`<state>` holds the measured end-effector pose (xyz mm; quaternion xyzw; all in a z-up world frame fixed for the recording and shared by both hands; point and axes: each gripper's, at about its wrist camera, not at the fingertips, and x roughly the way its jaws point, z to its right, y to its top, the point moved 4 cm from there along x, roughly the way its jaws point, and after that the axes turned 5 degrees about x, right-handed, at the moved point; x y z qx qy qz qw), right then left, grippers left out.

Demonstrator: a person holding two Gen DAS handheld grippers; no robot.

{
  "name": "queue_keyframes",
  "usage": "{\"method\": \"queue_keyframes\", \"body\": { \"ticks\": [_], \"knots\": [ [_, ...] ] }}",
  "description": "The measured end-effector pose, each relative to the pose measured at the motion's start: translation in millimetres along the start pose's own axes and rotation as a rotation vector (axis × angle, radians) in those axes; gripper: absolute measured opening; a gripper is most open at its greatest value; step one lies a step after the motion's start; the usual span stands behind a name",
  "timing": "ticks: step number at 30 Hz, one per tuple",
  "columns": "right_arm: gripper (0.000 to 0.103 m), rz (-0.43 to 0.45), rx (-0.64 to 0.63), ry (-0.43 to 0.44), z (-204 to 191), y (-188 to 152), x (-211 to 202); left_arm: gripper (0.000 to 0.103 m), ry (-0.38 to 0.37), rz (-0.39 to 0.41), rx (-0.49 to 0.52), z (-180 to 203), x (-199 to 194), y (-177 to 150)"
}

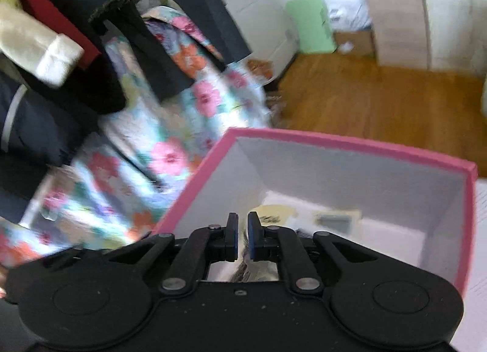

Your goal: Organize rigid objects

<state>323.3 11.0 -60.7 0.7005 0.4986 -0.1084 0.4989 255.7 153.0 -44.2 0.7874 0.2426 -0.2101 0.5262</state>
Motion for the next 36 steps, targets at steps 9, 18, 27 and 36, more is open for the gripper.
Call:
{"method": "queue_keyframes", "body": {
  "ticks": [9,18,27,36],
  "knots": [
    [0.019,0.153,-0.077,-0.063,0.6,-19.1,-75.5,0.014,0.005,-0.001,0.002,0.9,-0.4,-0.6],
    [0.022,0.229,-0.048,-0.054,12.6,-65.8,-137.7,0.014,0.011,-0.005,0.002,-0.2,0.5,-1.0],
    [0.022,0.298,-0.021,-0.084,23.7,-105.8,-156.6,0.014,0.035,-0.020,0.025,4.0,0.5,-1.6],
    [0.030,0.357,-0.014,-0.137,30.9,-130.8,-182.0,0.015,0.048,0.013,-0.022,-1.6,-3.0,2.0]
  ]
}}
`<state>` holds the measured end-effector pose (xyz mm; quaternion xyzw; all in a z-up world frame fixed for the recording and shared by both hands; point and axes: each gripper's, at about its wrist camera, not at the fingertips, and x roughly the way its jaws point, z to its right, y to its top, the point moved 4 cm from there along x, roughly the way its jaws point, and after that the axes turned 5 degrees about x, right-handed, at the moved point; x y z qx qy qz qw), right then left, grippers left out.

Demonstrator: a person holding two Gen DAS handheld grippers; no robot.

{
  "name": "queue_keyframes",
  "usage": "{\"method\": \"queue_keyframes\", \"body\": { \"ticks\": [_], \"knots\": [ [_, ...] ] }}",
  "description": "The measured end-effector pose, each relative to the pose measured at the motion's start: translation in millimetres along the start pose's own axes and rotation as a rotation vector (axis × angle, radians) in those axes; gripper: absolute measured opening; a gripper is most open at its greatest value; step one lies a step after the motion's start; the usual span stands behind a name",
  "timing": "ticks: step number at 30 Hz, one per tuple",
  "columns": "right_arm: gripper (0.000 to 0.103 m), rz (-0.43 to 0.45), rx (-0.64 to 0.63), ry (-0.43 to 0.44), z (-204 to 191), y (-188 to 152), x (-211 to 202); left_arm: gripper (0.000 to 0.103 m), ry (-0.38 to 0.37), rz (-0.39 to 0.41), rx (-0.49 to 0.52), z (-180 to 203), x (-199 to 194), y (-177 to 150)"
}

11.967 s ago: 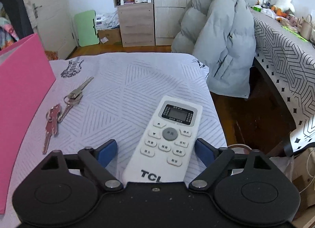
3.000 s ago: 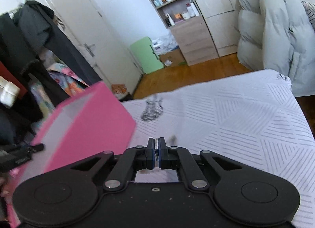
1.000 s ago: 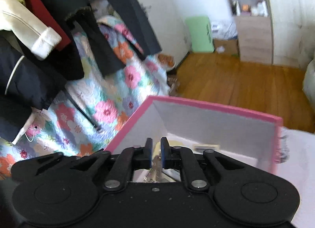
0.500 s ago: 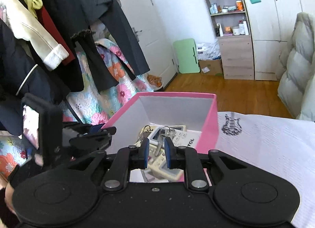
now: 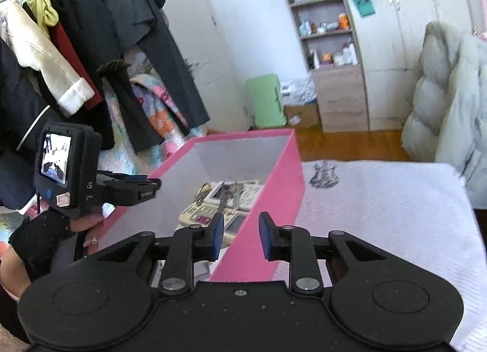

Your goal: Organize rigid objects

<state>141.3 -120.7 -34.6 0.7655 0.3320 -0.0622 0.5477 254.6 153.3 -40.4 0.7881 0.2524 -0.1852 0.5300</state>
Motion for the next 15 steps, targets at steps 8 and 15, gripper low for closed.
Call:
{"method": "queue_keyframes", "body": {
  "ticks": [8,15],
  "knots": [
    [0.031,0.053,-0.033,-0.040,-9.1,3.8,-21.2,0.022,-0.037,-0.003,-0.056,-1.8,-47.5,4.7],
    [0.042,0.082,-0.063,-0.074,-16.8,5.7,-43.6,0.041,-0.103,0.052,-0.011,21.4,-112.6,-0.8]
  ]
}}
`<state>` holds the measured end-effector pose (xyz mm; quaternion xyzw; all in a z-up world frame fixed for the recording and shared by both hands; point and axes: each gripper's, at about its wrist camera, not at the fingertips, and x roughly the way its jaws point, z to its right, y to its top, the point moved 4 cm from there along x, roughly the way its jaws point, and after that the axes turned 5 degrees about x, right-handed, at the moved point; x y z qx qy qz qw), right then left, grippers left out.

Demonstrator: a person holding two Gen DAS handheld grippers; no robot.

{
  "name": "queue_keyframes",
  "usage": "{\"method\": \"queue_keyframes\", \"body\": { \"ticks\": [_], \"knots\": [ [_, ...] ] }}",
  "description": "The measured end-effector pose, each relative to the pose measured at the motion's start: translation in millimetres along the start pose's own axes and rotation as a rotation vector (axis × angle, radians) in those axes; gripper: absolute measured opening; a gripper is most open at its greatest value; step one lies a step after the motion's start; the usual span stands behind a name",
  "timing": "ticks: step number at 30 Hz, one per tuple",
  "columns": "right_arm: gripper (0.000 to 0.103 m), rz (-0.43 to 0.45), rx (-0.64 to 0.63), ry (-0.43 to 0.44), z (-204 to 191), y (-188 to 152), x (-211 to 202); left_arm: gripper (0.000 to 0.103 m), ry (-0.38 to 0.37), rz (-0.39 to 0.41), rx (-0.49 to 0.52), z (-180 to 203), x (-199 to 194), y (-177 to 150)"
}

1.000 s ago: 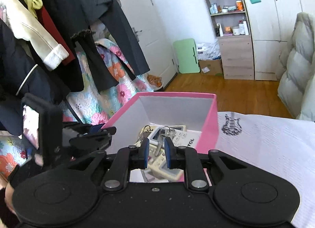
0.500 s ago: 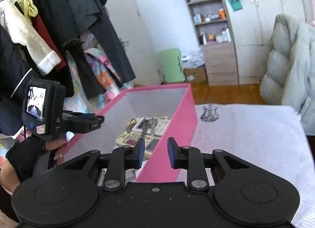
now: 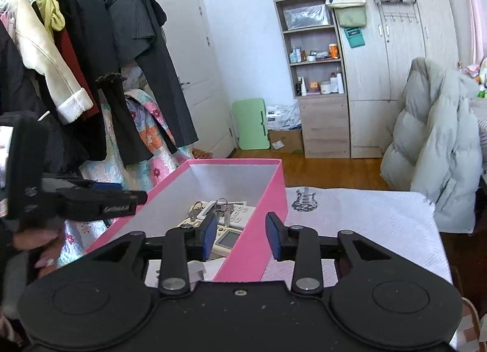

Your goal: Organize rigid objects

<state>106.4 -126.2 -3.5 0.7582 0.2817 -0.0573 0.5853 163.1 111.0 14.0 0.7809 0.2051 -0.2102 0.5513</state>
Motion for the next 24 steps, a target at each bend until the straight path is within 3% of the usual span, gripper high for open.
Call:
{"method": "queue_keyframes", "body": {
  "ticks": [10,16,19,21,24],
  "knots": [
    [0.042,-0.009,-0.033,-0.103,4.1,-2.1,-35.1,0.042,-0.116,-0.029,-0.061,18.9,-34.2,-26.3],
    [0.044,-0.010,-0.048,-0.124,3.3,-4.9,-46.7,0.044,-0.172,-0.114,-0.151,15.4,-33.3,-49.4],
    [0.056,0.005,-0.045,-0.128,2.7,-8.4,-52.6,0.045,-0.169,-0.113,-0.162,15.9,-37.4,-57.0],
    [0.070,0.008,-0.037,-0.139,3.6,-11.0,-56.1,0.047,-0.163,-0.112,-0.165,15.7,-40.1,-60.5],
    [0.076,-0.001,-0.029,-0.148,4.2,-12.9,-59.2,0.051,-0.160,-0.101,-0.149,18.1,-46.8,-61.6]
  ]
}}
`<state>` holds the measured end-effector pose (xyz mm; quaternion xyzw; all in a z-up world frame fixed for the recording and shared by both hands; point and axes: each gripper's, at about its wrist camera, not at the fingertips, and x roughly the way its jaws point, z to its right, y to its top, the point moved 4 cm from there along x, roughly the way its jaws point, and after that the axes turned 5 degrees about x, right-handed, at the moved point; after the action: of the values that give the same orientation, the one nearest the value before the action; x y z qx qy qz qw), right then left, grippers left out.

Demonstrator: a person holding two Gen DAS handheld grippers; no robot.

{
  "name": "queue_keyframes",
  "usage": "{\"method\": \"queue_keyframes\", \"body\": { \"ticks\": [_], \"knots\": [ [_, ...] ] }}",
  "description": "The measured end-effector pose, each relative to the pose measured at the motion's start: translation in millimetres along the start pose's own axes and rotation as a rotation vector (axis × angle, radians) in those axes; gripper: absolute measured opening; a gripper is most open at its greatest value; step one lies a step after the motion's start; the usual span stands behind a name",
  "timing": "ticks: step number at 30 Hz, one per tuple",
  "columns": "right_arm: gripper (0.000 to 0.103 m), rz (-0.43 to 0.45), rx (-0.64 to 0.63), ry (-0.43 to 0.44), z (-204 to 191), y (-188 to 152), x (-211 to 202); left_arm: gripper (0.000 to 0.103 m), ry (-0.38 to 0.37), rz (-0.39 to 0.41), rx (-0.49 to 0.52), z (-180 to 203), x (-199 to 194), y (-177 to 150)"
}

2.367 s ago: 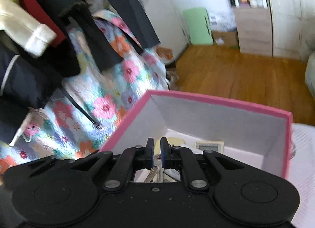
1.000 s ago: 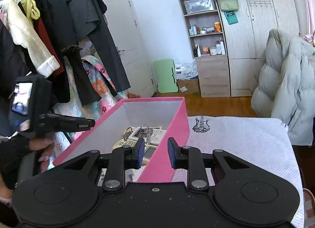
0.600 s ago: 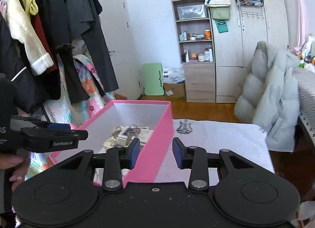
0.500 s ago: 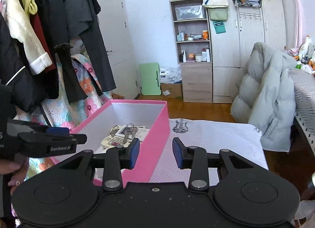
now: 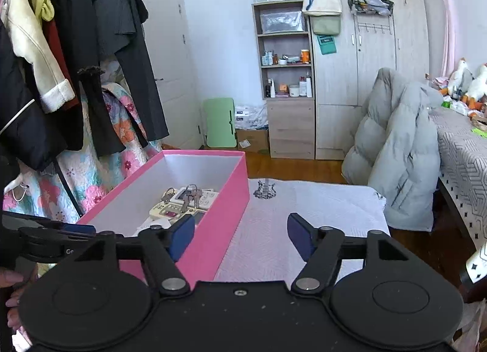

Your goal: Organize rigid objects

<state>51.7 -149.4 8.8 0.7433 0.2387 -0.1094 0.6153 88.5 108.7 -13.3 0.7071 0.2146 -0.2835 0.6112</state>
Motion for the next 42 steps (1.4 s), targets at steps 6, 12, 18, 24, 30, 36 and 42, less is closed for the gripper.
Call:
{"method": "queue_keyframes", "body": {
  "ticks": [6,12,18,24,30,36,42],
  "knots": [
    [0.100,0.047,-0.002,-0.062,4.3,-3.4,-14.9,0.062,0.003,0.019,0.009,4.1,-14.6,-4.4],
    [0.101,0.033,-0.003,-0.087,5.4,-8.9,-26.3,0.078,0.011,0.034,-0.005,6.1,-22.8,-12.1],
    [0.101,-0.001,-0.010,-0.091,6.6,-17.4,-30.2,0.103,0.034,0.054,-0.017,7.7,-26.5,-16.4],
    [0.101,-0.003,-0.008,-0.105,6.0,-20.8,-34.7,0.103,0.077,0.001,0.015,13.8,-26.7,-18.5],
    [0.101,-0.008,-0.006,-0.126,10.8,-20.6,-37.3,0.103,0.056,0.012,0.013,21.5,-37.5,-20.6],
    [0.101,-0.016,0.020,-0.157,22.5,-22.9,-37.2,0.103,0.056,0.008,0.031,35.7,-42.3,-20.7],
    [0.101,-0.027,0.039,-0.167,30.7,-24.9,-36.1,0.103,0.052,0.003,0.056,43.4,-43.9,-21.0]
  ]
}}
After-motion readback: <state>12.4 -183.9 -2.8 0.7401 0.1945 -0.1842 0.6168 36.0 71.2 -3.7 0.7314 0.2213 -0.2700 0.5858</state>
